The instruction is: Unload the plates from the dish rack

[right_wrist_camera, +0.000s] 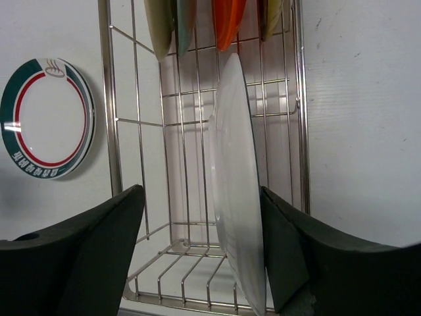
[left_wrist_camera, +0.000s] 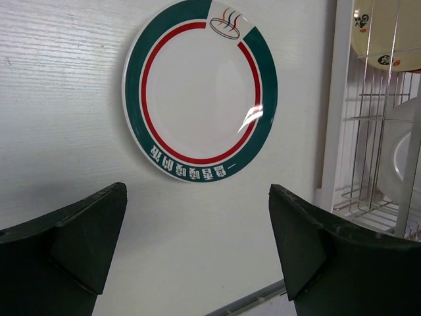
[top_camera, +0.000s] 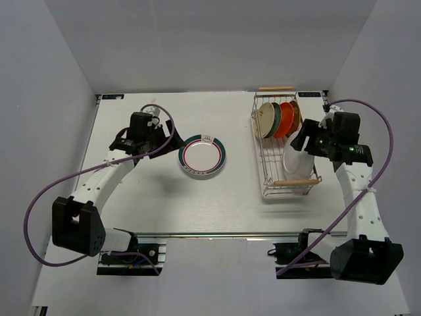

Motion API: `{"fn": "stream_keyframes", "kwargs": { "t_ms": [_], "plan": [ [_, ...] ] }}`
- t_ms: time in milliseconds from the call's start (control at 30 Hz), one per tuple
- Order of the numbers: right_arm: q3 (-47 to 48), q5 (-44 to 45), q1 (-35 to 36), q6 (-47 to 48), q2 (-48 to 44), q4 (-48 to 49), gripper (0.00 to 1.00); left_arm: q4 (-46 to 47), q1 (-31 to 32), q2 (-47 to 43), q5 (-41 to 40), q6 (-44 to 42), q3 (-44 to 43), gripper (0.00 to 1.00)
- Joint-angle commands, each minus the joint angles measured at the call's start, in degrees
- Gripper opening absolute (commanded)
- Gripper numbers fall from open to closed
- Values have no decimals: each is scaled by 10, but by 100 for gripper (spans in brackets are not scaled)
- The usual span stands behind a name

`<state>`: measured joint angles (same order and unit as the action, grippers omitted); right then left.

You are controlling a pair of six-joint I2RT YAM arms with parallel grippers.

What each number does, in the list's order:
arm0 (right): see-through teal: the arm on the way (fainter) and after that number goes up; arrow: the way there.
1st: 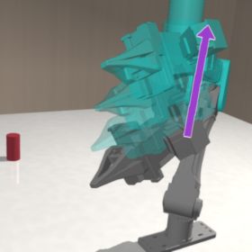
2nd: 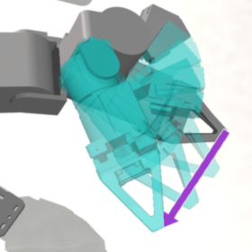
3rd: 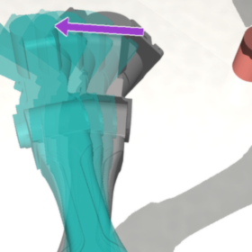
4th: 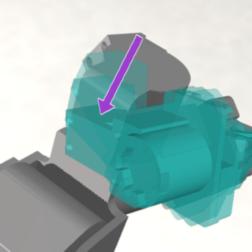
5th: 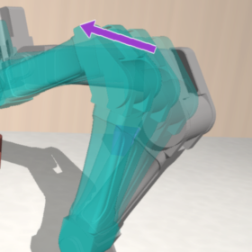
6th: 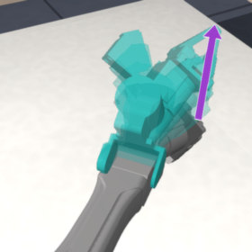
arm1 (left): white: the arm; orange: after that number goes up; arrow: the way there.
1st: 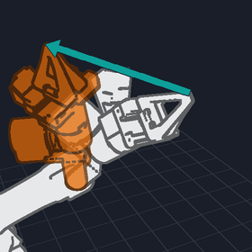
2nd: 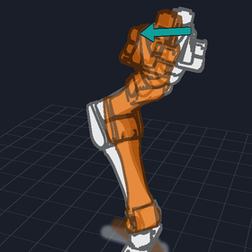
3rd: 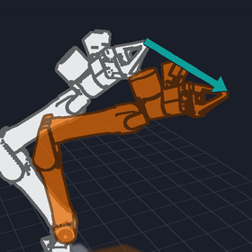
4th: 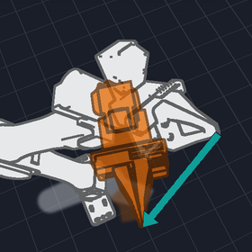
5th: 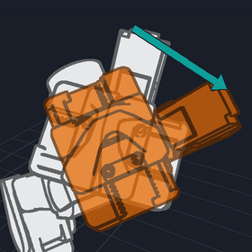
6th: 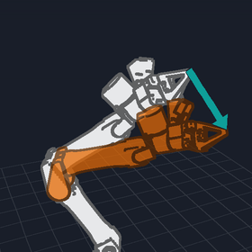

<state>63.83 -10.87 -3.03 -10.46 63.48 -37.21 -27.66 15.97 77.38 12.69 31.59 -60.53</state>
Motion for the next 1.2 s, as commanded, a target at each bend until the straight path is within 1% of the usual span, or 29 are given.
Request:
{"fn": "stream_keyframes", "kwargs": {
  "t_ms": [0, 33, 100, 133, 167, 267, 333, 433, 567, 600, 667, 767, 800, 967, 1000, 1033, 1100, 1167],
  "plan": [
    [-6, -48, -15, 6, -1, 28, 72, 9, 1, -10, 7, 3, -10, 98],
    [-7, -55, -20, 10, 1, 30, 66, 11, 1, -10, 8, 3, -10, 98],
    [-11, -71, -33, 11, 2, 37, 60, 16, 1, -8, 13, 3, -10, 98],
    [-13, -78, -36, 12, 4, 40, 48, 17, 1, -7, 15, 3, -12, 98],
    [-15, -86, -42, 16, 5, 42, 45, 17, 1, -6, 18, 2, -14, 98],
    [-24, -109, -63, 22, 17, 43, 42, 16, 1, 1, 23, -1, -19, 98],
    [-29, -125, -78, 25, 19, 50, 36, 14, 1, 7, 21, -3, -21, 98],
    [-43, -160, -103, 27, 20, 63, 31, 14, 1, 15, 24, -4, -27, 98],
    [-56, -202, -127, 22, 23, 88, 29, 23, 1, 24, 39, -7, -30, 98],
    [-59, -210, -131, 23, 26, 92, 24, 18, 1, 31, 39, -7, -33, 98],
    [-64, -236, -148, 23, 33, 100, 24, 16, 1, 35, 42, -10, -38, 98],
    [-64, -262, -167, 40, 47, 94, 20, 16, 1, 36, 43, -11, -38, 98],
    [-64, -265, -174, 44, 48, 93, 18, 16, 1, 36, 42, -12, -36, 98],
    [-65, -302, -198, 61, 43, 94, 13, 24, 1, 38, 50, -9, -39, 98],
    [-65, -306, -200, 60, 44, 94, 6, 24, 1, 39, 55, -8, -41, 98],
    [-66, -323, -203, 63, 45, 95, 3, 25, 1, 40, 56, -8, -42, 98],
    [-67, -343, -211, 63, 51, 95, 0, 25, 1, 39, 59, -8, -42, 98],
    [-63, -375, -218, 69, 53, 95, 0, 23, 1, 39, 57, -7, -41, 98]
  ]
}}
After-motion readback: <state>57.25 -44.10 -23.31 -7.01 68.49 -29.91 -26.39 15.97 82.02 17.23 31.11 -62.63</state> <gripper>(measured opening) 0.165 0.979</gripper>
